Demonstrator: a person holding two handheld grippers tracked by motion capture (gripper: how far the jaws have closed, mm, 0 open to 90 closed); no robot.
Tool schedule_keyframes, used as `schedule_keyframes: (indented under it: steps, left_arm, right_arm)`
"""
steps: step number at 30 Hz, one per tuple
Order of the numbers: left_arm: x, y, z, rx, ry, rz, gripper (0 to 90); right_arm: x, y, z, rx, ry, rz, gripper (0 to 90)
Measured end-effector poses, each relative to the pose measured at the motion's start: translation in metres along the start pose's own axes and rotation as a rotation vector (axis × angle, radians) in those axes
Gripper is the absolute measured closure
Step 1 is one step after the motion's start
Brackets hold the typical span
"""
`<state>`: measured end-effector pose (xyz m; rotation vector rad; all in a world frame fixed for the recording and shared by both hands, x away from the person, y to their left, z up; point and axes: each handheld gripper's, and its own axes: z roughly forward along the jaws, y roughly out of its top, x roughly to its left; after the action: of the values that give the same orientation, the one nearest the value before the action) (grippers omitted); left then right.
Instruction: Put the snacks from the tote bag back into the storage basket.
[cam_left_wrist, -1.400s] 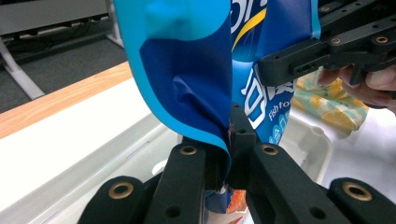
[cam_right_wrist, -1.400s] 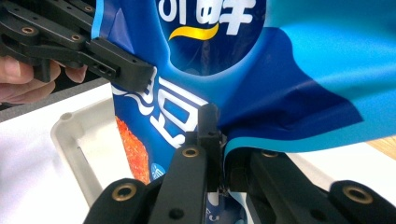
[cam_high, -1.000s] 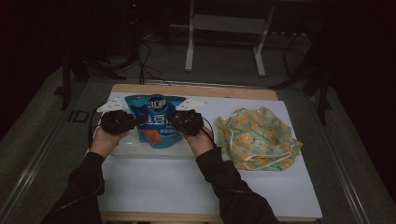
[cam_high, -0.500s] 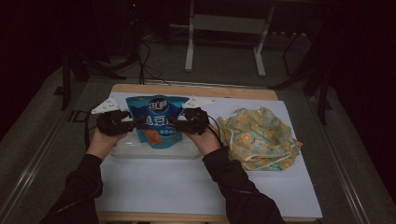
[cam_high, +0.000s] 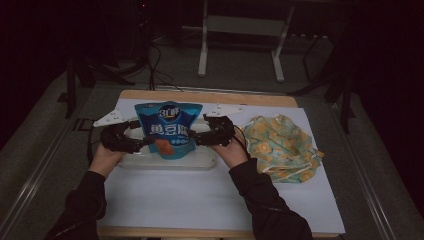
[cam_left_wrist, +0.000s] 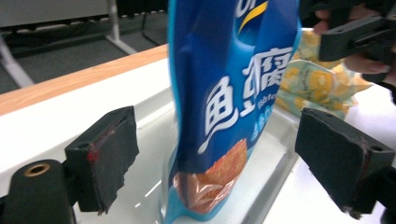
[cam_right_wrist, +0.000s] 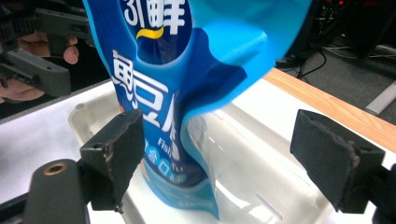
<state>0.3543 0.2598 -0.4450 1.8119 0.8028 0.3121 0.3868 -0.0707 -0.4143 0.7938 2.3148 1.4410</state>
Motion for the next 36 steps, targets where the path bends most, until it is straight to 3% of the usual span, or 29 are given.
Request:
schedule_keyframes:
  steps: [5,14,20,28,36]
  left_arm:
    - [-0.007,-0.006,0.001,0.003,0.013,-0.023,9.4]
    - [-0.026,-0.015,-0.007,-0.003,0.030,-0.043,8.6]
    - [-0.038,-0.021,-0.007,0.012,0.048,-0.028,8.6]
    - [-0.058,-0.031,-0.001,-0.005,0.023,-0.033,8.6]
    - [-0.079,-0.043,0.004,-0.002,0.028,-0.019,8.6]
  right_arm:
    - [-0.002,-0.005,-0.014,-0.017,0.018,0.014,15.3]
    - [-0.006,-0.016,-0.036,-0.003,0.012,-0.004,15.2]
    - [-0.011,-0.025,-0.054,-0.004,-0.010,-0.009,15.2]
    - [-0.021,-0.043,-0.076,-0.002,-0.038,0.000,15.5]
    - [-0.030,-0.061,-0.104,-0.004,-0.068,0.004,15.5]
